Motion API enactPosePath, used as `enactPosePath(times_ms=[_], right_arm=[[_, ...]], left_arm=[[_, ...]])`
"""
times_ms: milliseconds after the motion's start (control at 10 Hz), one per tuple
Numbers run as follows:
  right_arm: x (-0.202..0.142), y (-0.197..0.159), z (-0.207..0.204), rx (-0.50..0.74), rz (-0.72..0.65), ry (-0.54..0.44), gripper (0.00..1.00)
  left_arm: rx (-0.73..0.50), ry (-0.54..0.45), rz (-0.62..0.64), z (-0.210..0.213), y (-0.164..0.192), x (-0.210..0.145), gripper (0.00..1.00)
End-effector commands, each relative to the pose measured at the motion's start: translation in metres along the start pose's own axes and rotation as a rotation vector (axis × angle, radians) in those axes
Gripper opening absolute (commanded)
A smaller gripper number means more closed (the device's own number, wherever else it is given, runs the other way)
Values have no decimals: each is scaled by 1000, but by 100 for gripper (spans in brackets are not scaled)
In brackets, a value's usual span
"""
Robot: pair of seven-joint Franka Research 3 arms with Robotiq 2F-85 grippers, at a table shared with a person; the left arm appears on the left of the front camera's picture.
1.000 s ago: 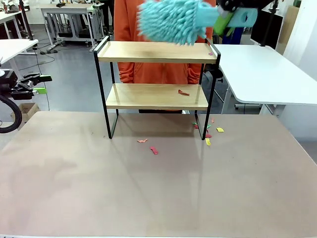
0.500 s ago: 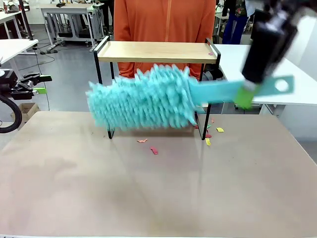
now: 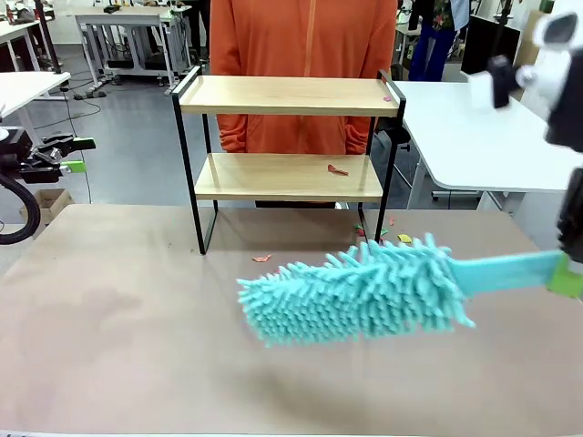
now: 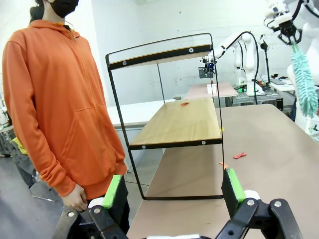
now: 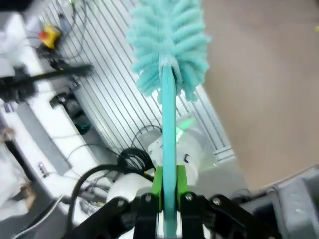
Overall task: Clean the shelf.
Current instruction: Clean the specific section of the Shelf indicated by the human with the Duster, then hand the Duster back to the human.
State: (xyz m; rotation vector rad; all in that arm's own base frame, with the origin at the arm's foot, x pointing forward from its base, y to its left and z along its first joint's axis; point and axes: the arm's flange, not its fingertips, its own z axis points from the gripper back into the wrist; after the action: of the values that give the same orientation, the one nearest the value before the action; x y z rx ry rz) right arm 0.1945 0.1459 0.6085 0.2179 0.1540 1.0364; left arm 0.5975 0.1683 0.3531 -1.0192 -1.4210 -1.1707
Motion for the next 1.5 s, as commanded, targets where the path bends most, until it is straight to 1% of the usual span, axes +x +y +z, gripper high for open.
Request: enactPosePath(times_ms=[0, 200, 300, 400, 1400], right_arm=[[-34, -43, -15, 33, 28, -21, 13], [-47, -68, -25, 77, 46, -17, 13], [-46, -75, -25, 85, 39, -18, 13], [-44, -59, -27, 77, 14, -2, 13], [-44, -59, -27, 77, 14, -2, 13]], left_arm=[[-4, 3, -8, 1, -3, 3, 100], [-4, 3, -8, 1, -3, 3, 100], [-4, 3, -8, 1, -3, 3, 100], [-4, 3, -8, 1, -3, 3, 100], [-4, 3, -8, 1, -3, 3, 100]])
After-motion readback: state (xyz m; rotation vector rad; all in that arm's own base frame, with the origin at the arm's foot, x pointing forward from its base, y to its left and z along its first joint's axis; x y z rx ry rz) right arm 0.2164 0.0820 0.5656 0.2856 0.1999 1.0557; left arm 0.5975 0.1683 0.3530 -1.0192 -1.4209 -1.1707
